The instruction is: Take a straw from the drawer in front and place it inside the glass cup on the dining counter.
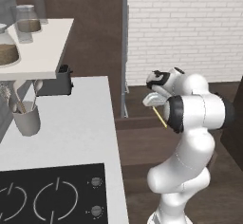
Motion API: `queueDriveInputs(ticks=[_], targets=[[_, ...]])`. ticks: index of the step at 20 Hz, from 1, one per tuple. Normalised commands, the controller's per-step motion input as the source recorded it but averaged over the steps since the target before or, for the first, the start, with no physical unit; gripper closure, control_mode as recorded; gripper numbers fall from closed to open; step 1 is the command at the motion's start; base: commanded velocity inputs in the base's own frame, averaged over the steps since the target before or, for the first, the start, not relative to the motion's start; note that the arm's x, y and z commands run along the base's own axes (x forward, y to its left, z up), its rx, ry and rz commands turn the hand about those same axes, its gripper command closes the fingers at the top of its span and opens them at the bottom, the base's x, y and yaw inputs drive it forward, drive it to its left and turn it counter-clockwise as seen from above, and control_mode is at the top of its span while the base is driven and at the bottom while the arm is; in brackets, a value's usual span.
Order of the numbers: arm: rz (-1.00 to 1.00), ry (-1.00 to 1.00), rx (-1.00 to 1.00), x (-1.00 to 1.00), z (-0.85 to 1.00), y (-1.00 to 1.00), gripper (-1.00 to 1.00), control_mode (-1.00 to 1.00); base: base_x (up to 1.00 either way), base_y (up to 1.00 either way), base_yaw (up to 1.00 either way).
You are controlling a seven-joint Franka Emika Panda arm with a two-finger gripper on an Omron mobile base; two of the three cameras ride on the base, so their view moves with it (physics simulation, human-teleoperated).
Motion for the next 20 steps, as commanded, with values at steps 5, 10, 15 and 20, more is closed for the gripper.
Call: queueDriveInputs(ticks=[5, 10, 15, 20], targets=[[-0.11, 0.00, 0.02, -0.08, 1.00, 0.00, 1.00, -1.00, 0.00, 0.00, 0.00], [-0.11, -0.07, -0.02, -0.67, 1.00, 0.00, 1.00, -1.00, 0.00, 0.00, 0.00], [-0.14, -0.11, -0.06, -0.85, 1.00, -0.06, 1.00, -1.00, 0.00, 0.00, 0.00], [-0.12, -0.05, -0.08, -0.78, 0.65, 0.00, 1.00, -1.00, 0.00, 0.00, 0.00]])
